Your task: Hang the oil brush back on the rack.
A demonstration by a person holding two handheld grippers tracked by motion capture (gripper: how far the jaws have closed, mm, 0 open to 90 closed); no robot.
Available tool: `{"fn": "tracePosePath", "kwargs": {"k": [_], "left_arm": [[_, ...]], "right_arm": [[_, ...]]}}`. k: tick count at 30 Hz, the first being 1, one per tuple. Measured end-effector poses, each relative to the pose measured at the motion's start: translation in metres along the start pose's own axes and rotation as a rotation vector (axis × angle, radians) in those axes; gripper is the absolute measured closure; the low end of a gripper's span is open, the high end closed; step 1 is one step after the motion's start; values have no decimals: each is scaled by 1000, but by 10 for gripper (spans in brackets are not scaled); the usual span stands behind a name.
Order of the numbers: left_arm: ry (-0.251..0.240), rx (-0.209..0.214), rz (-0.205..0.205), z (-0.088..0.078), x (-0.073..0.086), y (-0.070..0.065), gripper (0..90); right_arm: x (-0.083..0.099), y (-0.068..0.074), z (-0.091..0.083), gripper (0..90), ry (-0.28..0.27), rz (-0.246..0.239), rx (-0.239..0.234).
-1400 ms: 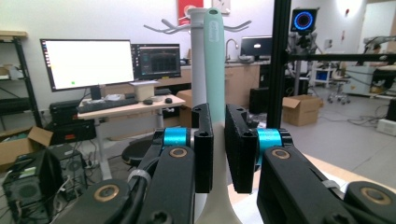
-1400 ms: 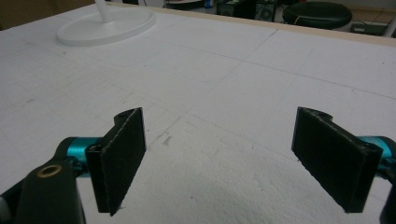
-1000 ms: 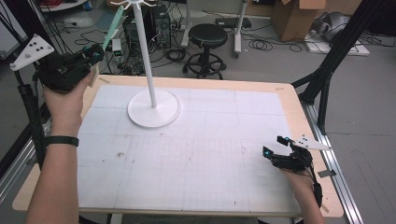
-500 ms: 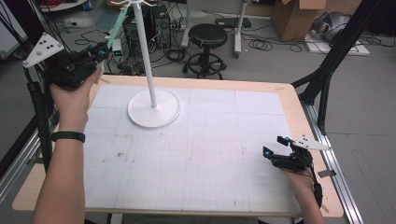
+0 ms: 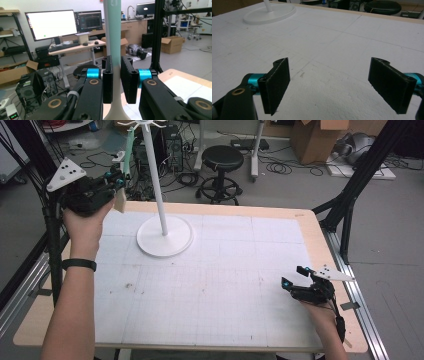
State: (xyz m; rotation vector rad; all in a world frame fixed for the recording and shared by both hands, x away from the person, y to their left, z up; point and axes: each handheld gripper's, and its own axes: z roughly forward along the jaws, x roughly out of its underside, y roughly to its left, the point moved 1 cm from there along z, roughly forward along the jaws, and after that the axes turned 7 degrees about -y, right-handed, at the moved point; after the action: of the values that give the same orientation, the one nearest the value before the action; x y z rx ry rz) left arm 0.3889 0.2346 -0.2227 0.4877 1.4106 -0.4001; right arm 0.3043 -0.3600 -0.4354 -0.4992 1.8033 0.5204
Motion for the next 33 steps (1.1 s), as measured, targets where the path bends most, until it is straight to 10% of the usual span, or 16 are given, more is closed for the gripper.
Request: {"fn": "tracePosePath", "kwargs": {"k": [16, 33], "left_arm": [[100, 89, -7, -10, 20, -19, 261], [116, 166, -37, -69, 111, -39, 177]], "right_arm": [[0, 1, 0, 170, 2, -3, -1], [0, 2, 1, 169, 10, -11, 3]]}}
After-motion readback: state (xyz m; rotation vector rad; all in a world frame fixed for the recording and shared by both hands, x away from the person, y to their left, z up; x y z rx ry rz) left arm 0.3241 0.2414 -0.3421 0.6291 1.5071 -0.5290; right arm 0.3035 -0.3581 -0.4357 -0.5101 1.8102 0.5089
